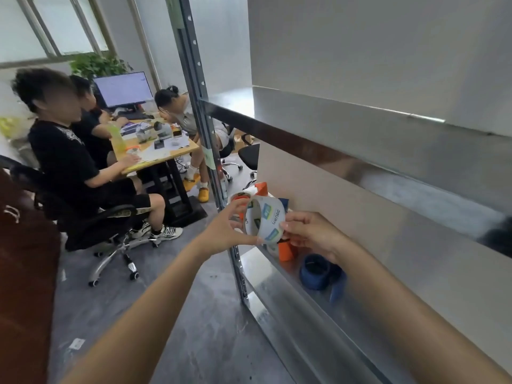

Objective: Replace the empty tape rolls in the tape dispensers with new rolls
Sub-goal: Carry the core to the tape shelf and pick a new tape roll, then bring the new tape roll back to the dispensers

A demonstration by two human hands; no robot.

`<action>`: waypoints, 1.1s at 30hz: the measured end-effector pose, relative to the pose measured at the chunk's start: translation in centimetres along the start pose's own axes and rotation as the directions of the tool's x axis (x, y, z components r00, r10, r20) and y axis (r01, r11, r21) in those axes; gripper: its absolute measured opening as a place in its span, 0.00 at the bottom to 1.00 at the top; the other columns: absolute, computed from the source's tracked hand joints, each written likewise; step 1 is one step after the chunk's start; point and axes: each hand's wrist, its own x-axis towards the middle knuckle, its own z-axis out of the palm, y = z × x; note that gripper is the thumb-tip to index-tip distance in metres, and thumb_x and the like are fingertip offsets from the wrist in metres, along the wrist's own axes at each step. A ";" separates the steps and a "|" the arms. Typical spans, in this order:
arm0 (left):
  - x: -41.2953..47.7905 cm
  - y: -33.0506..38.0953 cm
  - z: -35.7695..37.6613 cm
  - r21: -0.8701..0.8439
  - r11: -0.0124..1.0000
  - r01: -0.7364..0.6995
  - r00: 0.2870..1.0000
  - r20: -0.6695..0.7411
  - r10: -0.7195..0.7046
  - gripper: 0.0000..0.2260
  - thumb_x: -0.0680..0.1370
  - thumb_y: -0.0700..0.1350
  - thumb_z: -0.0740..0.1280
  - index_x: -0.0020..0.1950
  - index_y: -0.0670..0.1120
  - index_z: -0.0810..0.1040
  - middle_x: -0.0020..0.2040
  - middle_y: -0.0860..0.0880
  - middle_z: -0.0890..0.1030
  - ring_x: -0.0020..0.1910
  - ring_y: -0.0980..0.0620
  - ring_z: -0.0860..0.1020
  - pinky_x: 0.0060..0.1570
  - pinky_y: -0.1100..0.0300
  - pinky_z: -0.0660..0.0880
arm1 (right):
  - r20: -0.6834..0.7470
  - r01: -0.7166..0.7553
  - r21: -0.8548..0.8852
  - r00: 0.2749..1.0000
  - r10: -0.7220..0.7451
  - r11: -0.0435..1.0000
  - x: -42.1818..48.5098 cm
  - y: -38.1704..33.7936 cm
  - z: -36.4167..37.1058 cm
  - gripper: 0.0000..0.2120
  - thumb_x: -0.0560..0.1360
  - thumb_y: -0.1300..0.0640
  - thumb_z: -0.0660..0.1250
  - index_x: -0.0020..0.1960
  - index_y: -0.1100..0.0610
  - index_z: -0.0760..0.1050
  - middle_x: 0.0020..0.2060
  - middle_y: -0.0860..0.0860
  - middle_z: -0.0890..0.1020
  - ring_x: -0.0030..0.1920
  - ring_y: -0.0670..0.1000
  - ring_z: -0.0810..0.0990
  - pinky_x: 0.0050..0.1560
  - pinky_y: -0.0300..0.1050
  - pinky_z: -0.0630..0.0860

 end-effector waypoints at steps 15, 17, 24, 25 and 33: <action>7.7 -1.5 4.2 0.056 0.993 -0.108 0.927 0.367 0.080 0.35 0.60 0.46 0.80 0.64 0.55 0.70 0.60 0.53 0.76 0.57 0.55 0.78 0.55 0.61 0.77 | -0.542 -0.181 0.046 0.822 0.177 0.982 0.0 3.1 -4.6 0.07 0.77 0.58 0.66 0.48 0.58 0.82 0.35 0.52 0.79 0.31 0.47 0.73 0.33 0.39 0.69; 8.8 -1.5 6.5 0.180 0.957 -0.226 0.884 0.451 0.124 0.34 0.60 0.51 0.79 0.63 0.56 0.71 0.61 0.54 0.76 0.60 0.57 0.75 0.62 0.58 0.74 | -0.606 -0.232 0.017 0.772 0.194 0.973 -1.0 4.1 -5.6 0.06 0.78 0.60 0.64 0.49 0.59 0.80 0.33 0.52 0.77 0.29 0.48 0.71 0.32 0.39 0.66; 11.1 -3.1 13.0 0.379 0.824 -0.421 0.817 0.553 0.163 0.33 0.57 0.62 0.76 0.57 0.69 0.64 0.59 0.61 0.73 0.58 0.59 0.72 0.58 0.62 0.71 | -0.678 -0.344 0.080 0.669 0.304 0.936 -5.2 8.4 -7.3 0.08 0.78 0.58 0.63 0.48 0.57 0.81 0.35 0.52 0.77 0.32 0.49 0.72 0.34 0.40 0.67; 11.3 -3.5 13.5 0.411 0.805 -0.428 0.816 0.559 0.149 0.33 0.56 0.63 0.75 0.57 0.69 0.64 0.60 0.60 0.72 0.59 0.58 0.71 0.58 0.60 0.72 | -0.682 -0.347 0.104 0.658 0.321 0.932 -5.6 8.8 -7.5 0.08 0.78 0.58 0.63 0.46 0.56 0.81 0.35 0.52 0.77 0.32 0.49 0.72 0.34 0.40 0.67; 12.5 -5.1 15.0 0.569 0.735 -0.368 0.823 0.567 -0.027 0.50 0.53 0.63 0.74 0.72 0.55 0.58 0.66 0.50 0.66 0.67 0.47 0.65 0.62 0.51 0.71 | -0.691 -0.351 0.162 0.627 0.360 0.922 -6.1 10.2 -7.9 0.09 0.78 0.58 0.63 0.51 0.58 0.81 0.38 0.51 0.78 0.35 0.50 0.74 0.37 0.40 0.70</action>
